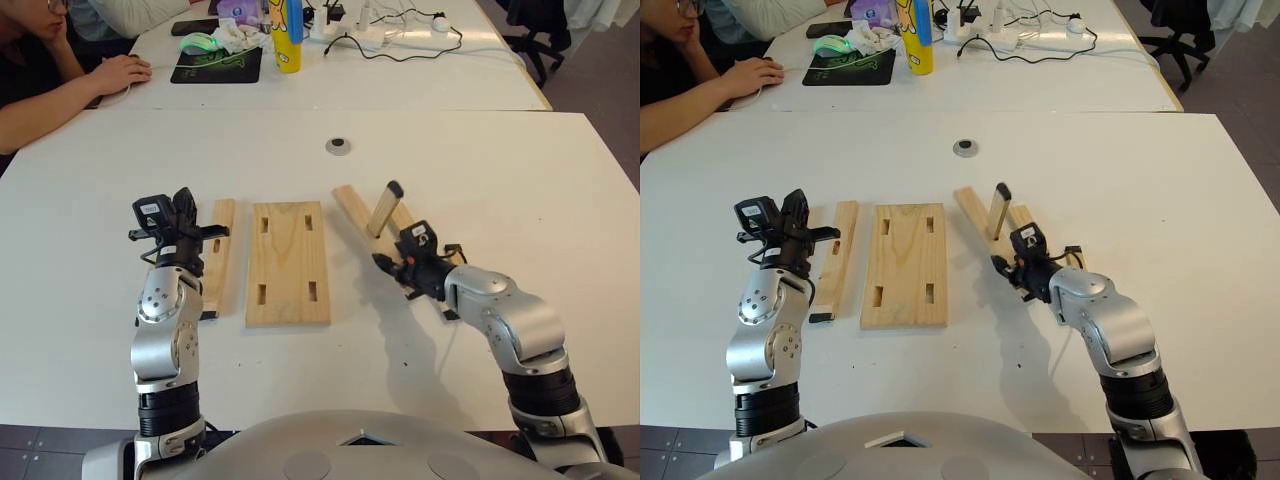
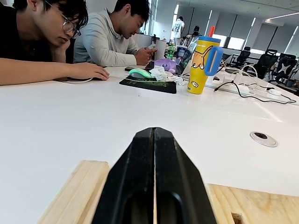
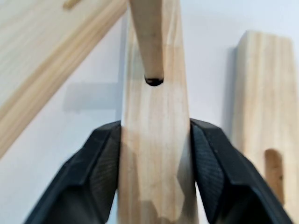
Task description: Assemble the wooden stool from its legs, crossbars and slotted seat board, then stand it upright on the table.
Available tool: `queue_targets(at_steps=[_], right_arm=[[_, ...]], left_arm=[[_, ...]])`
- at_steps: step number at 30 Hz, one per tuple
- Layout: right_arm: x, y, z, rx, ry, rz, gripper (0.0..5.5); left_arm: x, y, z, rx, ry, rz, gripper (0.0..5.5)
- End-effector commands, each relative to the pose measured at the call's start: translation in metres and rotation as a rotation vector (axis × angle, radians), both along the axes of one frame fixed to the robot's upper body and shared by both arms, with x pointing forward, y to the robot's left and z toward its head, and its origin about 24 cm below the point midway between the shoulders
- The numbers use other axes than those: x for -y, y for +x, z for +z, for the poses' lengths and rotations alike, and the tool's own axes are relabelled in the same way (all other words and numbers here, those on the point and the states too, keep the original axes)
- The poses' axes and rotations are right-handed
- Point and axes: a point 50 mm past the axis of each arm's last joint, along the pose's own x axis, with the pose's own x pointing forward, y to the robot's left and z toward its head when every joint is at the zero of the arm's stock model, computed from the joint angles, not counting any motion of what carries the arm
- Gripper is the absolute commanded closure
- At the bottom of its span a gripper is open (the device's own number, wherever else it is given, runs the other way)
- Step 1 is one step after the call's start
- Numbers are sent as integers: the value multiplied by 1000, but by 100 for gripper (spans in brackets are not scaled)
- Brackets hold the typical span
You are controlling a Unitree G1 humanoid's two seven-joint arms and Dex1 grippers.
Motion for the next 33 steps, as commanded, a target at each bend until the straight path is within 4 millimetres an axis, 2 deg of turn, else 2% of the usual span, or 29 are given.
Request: queue_targets(at_steps=[1,5,11,14,19,26,33], right_arm=[[-4,9,21,126,100,-24,344],[-15,15,43,266,133,151,344],[-25,22,58,412,66,395,344],[-36,25,56,441,49,476,344],[-50,26,51,468,50,539,344],[-53,25,51,486,60,547,344],[-53,27,53,492,57,563,344]], left_arm=[[3,7,5,12,0,-39,550],[7,8,10,23,-91,-76,550],[58,1,27,12,-513,-479,550],[72,-2,34,-1,-635,-602,550],[77,-3,41,-16,-689,-670,550],[76,-4,41,-33,-764,-676,550],[74,-4,39,-35,-777,-648,447]])
